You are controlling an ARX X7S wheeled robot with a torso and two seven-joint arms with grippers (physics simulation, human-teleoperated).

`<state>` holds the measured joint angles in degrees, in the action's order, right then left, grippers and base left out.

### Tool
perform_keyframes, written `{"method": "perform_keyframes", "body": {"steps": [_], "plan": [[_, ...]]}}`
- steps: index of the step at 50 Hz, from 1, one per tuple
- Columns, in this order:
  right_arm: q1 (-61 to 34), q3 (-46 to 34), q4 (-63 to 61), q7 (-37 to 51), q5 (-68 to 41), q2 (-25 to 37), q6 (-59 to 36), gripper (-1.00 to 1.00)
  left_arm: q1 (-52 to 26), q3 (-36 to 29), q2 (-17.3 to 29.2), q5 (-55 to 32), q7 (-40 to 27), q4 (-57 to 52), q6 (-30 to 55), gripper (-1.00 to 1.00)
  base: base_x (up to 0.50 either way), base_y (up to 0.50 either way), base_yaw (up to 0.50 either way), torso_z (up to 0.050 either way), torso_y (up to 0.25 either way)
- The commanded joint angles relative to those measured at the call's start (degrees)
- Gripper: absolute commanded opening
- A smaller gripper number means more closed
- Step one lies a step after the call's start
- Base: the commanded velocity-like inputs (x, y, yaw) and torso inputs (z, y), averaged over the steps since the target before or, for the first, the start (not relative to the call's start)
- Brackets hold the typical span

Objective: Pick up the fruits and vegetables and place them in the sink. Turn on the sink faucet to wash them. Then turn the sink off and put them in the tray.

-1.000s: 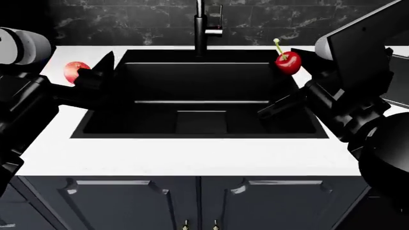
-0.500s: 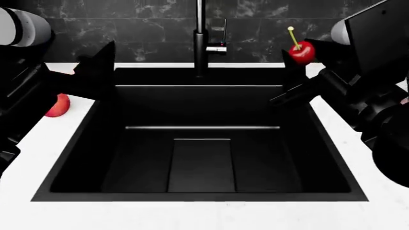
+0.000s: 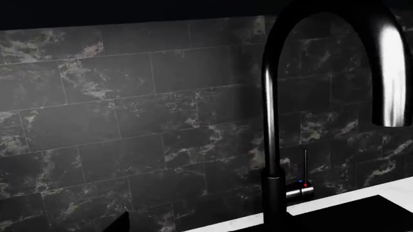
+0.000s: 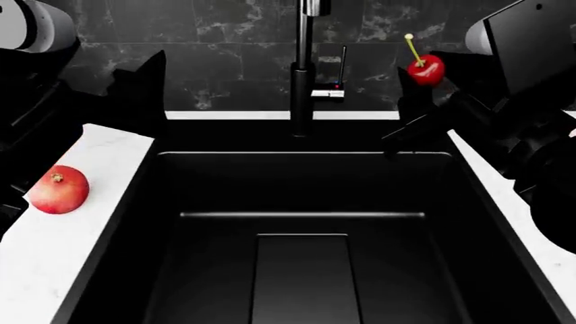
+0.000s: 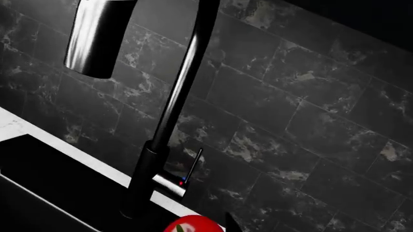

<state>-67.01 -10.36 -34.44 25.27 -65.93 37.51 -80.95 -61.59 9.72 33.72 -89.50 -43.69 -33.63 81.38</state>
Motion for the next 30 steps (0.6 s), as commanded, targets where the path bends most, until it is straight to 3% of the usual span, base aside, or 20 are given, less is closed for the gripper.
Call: {"method": "perform_keyframes", "body": {"steps": [1,30], "plan": [[0.4,-0.7,0.5,0.0,0.1,0.6,0.8,-1.0,0.1,-1.1,0.4,-0.1,0.1,0.0,-1.0,1.0,0.23,0.0,0.0,0.05,0.0],[3.6,-3.7,2.5,-2.6,2.4,0.8,6.1,-1.0,0.5,-3.0,1.8,-1.0,-0.3,-0.6,-2.9,1.0,0.26,-0.01,0.0,0.05,0.0]]}}
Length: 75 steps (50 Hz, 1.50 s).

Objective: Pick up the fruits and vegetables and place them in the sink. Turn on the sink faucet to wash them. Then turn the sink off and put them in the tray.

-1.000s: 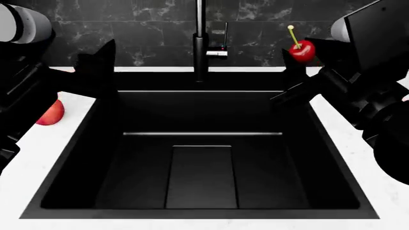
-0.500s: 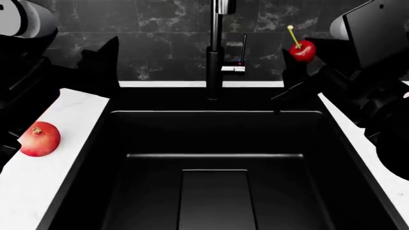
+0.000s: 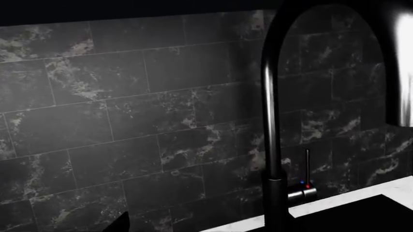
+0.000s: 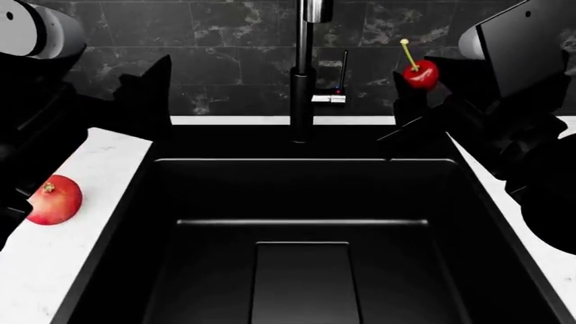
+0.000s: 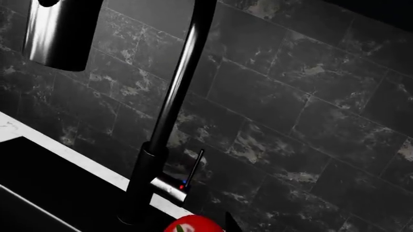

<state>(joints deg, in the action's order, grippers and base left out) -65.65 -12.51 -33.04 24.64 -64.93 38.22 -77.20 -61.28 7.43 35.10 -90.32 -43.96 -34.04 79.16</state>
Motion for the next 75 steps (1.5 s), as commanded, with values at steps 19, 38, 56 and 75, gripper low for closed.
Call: {"method": "perform_keyframes", "body": {"steps": [19,38,56,75], "plan": [[9.4,-5.8,4.7,-9.6,2.4,-1.2,8.0,-1.0,1.4,-2.3,0.6,1.4,1.1,-1.0,-1.8,1.0,0.01,0.0,0.0,0.05,0.0],[15.6,-16.4,11.5,-16.0,8.2,-4.7,11.3,-1.0,2.3,-3.4,1.0,3.5,2.6,-1.2,-3.1,1.0,0.0,0.0,0.0,0.05,0.0],[13.2,-21.2,16.8,-17.0,9.0,-6.6,7.4,-1.0,3.4,-3.5,2.2,4.5,3.7,-1.2,-4.3,1.0,0.0,0.0,0.0,0.05,0.0],[13.2,-24.0,19.9,-17.9,9.9,-7.5,7.1,-1.0,3.3,-4.4,2.6,4.7,3.9,-1.1,-5.2,1.0,0.0,0.0,0.0,0.05,0.0]]}}
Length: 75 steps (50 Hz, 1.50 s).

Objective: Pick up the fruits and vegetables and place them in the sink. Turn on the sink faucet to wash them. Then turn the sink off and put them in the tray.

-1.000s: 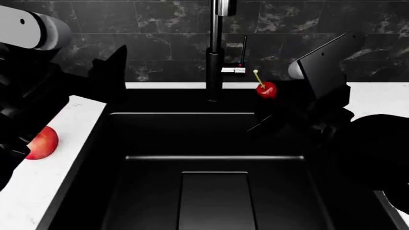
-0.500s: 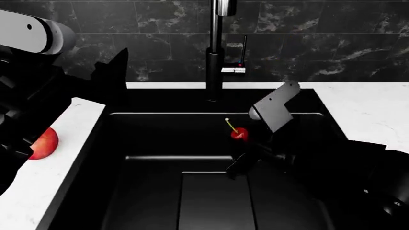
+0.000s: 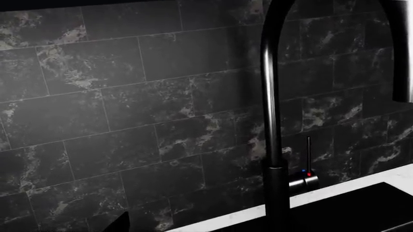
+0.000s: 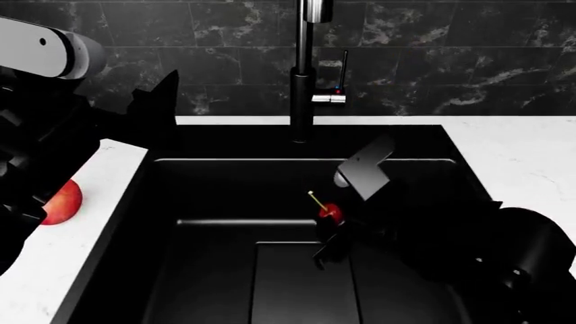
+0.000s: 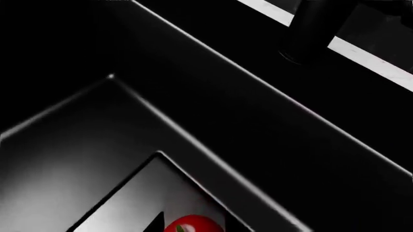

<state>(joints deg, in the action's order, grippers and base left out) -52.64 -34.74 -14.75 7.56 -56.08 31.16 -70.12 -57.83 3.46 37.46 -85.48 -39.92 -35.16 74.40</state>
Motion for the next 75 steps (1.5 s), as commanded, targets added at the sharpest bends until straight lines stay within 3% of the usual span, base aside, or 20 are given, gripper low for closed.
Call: {"method": "perform_keyframes", "body": {"steps": [1,14,36,48,49,62,75], "plan": [[0.3,-2.0,1.6,-0.9,1.1,-0.4,0.1,-1.0,-0.1,-0.5,0.3,-0.2,-0.2,0.1,-0.5,1.0,0.0,0.0,0.0,0.05,0.0],[1.8,-4.4,2.7,-2.0,2.0,-1.2,1.2,-1.0,0.1,-1.1,0.6,0.0,0.0,0.0,-1.0,1.0,0.0,0.0,0.0,0.05,0.0],[3.2,-4.9,-2.2,0.0,-3.5,1.3,-5.3,-1.0,0.2,-1.6,1.3,-0.3,-0.3,-0.2,-1.9,1.0,0.0,0.0,0.0,0.05,0.0],[3.3,-6.2,-1.2,-1.3,-2.2,0.8,-3.1,-1.0,0.4,-2.2,1.5,0.3,0.2,-0.1,-2.4,1.0,0.0,0.0,0.0,0.05,0.0],[3.2,-6.4,-1.0,-1.4,-2.1,0.8,-3.0,1.0,0.5,-2.2,1.5,0.4,0.3,-0.1,-2.5,1.0,0.0,0.0,0.0,0.05,0.0],[0.8,-4.4,-2.0,0.0,-4.2,1.2,-4.7,1.0,0.2,-2.5,2.1,-0.2,-0.2,-0.1,-2.7,1.0,0.0,0.0,0.0,0.05,0.0],[-2.5,4.6,-6.9,4.4,-11.7,4.4,-6.5,1.0,2.0,-2.5,2.9,0.4,-1.0,-1.4,-3.2,1.0,0.0,0.0,0.0,0.033,0.0]]}}
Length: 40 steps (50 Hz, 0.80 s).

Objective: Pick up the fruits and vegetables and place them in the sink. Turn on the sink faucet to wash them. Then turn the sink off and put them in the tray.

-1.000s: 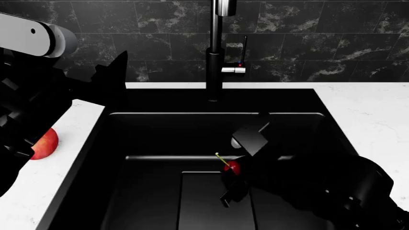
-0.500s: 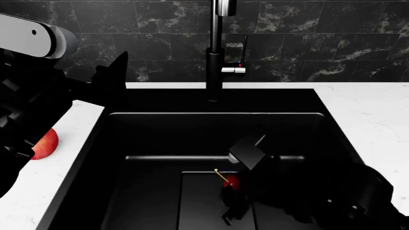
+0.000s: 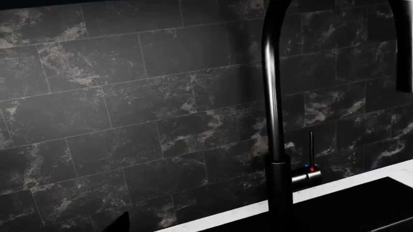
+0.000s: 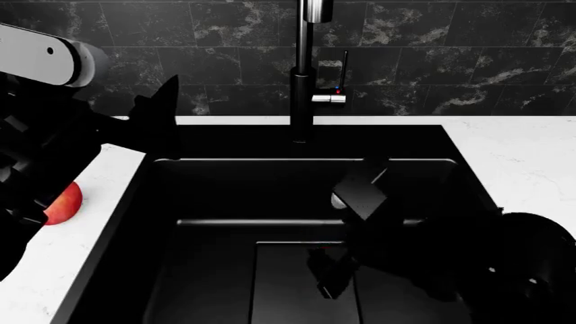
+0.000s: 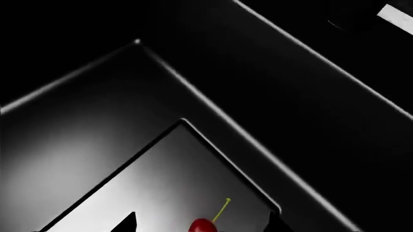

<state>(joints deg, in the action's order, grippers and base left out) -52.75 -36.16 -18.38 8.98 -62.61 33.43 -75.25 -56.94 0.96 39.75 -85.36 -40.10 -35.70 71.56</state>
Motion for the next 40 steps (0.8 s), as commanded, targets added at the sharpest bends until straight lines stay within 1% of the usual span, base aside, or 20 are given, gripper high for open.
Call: {"method": "perform_keyframes", "body": {"steps": [1,9,12,15,19,22,27,30,35,38,40], "plan": [[-2.5,6.8,-3.7,3.5,-5.9,2.4,-1.5,1.0,1.3,0.1,0.7,0.3,-1.1,-1.0,-0.4,1.0,0.0,0.0,0.0,0.0,0.0],[-2.1,13.6,-8.9,7.9,-11.0,5.8,-0.5,1.0,4.3,3.1,2.5,-2.4,-5.8,-2.4,-1.5,1.0,0.0,0.0,0.0,0.0,0.0],[-2.5,17.2,-10.7,10.4,-13.2,7.3,0.5,1.0,5.0,3.8,4.1,-7.1,-9.2,-2.2,-1.2,1.0,0.0,0.0,0.0,0.0,0.0],[-3.2,20.4,-12.4,12.8,-16.6,8.5,0.9,1.0,4.2,3.3,6.1,-10.2,-13.0,-3.1,-0.5,1.0,0.0,0.0,0.0,0.0,0.0],[-3.9,23.6,-14.1,15.2,-20.1,10.5,1.4,1.0,3.2,2.0,9.0,-16.4,-19.1,-4.5,-0.7,1.0,0.0,0.0,0.0,0.0,0.0],[-2.6,25.2,-14.7,14.7,-20.1,11.7,2.7,1.0,3.1,0.7,10.9,-19.4,-22.7,-3.8,-1.0,1.0,0.0,0.0,0.0,0.0,0.0],[-0.6,26.5,-15.4,13.9,-19.4,12.2,4.6,1.0,4.3,1.0,13.5,-20.2,-24.6,-2.0,-1.0,1.0,0.0,0.0,0.0,0.0,0.0],[2.0,27.9,-16.2,12.7,-18.4,12.9,6.5,1.0,7.5,2.4,14.0,-17.0,-25.0,-2.6,-0.8,1.0,0.0,0.0,0.0,0.0,0.0],[5.0,30.3,-16.8,11.6,-17.7,14.4,8.8,1.0,12.0,5.5,13.6,-10.5,-25.3,-2.3,-2.0,1.0,0.0,0.0,0.0,0.0,0.0],[5.2,31.4,-17.1,12.2,-18.8,14.9,9.2,1.0,13.4,5.6,13.1,-5.8,-26.7,-2.2,-2.4,1.0,0.0,0.0,0.0,0.0,0.0],[5.3,31.8,-17.2,12.3,-19.0,15.1,9.5,1.0,14.6,5.6,12.5,-2.9,-25.5,-1.9,-2.8,1.0,0.0,0.0,0.0,0.0,0.0]]}}
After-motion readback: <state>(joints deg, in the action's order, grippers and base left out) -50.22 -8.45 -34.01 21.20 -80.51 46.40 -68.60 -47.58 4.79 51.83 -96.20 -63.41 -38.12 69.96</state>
